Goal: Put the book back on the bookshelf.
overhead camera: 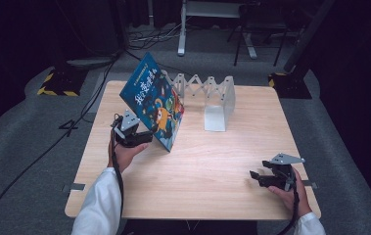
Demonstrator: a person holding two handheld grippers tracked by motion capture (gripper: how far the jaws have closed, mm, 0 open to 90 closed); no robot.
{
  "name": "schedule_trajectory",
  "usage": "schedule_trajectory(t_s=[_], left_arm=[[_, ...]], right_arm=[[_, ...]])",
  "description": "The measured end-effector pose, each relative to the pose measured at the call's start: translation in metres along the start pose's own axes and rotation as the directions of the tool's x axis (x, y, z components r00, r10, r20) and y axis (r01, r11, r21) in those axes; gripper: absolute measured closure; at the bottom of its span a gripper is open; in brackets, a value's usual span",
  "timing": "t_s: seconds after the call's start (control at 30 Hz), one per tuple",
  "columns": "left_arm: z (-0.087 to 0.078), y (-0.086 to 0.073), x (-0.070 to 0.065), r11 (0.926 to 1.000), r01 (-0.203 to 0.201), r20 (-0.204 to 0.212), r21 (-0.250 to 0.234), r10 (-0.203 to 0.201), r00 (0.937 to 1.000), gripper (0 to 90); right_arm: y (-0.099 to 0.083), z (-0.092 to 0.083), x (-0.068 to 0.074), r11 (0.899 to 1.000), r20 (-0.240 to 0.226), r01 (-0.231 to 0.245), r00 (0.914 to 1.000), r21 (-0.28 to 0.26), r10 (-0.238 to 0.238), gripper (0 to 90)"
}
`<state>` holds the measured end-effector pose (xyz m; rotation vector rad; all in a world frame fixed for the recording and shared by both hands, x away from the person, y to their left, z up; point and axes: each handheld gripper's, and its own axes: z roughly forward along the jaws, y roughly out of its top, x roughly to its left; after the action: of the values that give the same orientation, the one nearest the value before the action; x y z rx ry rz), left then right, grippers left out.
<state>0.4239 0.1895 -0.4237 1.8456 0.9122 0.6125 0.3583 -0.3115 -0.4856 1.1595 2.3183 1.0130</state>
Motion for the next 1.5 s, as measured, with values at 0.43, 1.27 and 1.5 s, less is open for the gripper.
schedule_trajectory(t_s=[0.43, 1.27, 1.5], left_arm=[[-0.025, -0.001, -0.009, 0.9935, -0.074, 0.058, 0.087, 0.069, 0.9960, 19.4], [-0.070, -0.064, -0.031, 0.9159, -0.272, 0.057, 0.295, 0.267, 0.9619, 18.3], [-0.080, -0.084, -0.030, 0.9158, -0.245, 0.056, 0.318, 0.240, 0.9693, 17.6]], right_arm=[[0.022, -0.012, 0.007, 0.998, 0.013, 0.060, 0.9981, -0.023, -0.060, 26.8], [-0.002, -0.031, 0.006, 0.996, 0.079, 0.092, 0.9927, -0.001, -0.091, 25.3], [-0.016, -0.037, 0.001, 0.995, 0.094, 0.096, 0.9910, 0.004, -0.096, 25.4]])
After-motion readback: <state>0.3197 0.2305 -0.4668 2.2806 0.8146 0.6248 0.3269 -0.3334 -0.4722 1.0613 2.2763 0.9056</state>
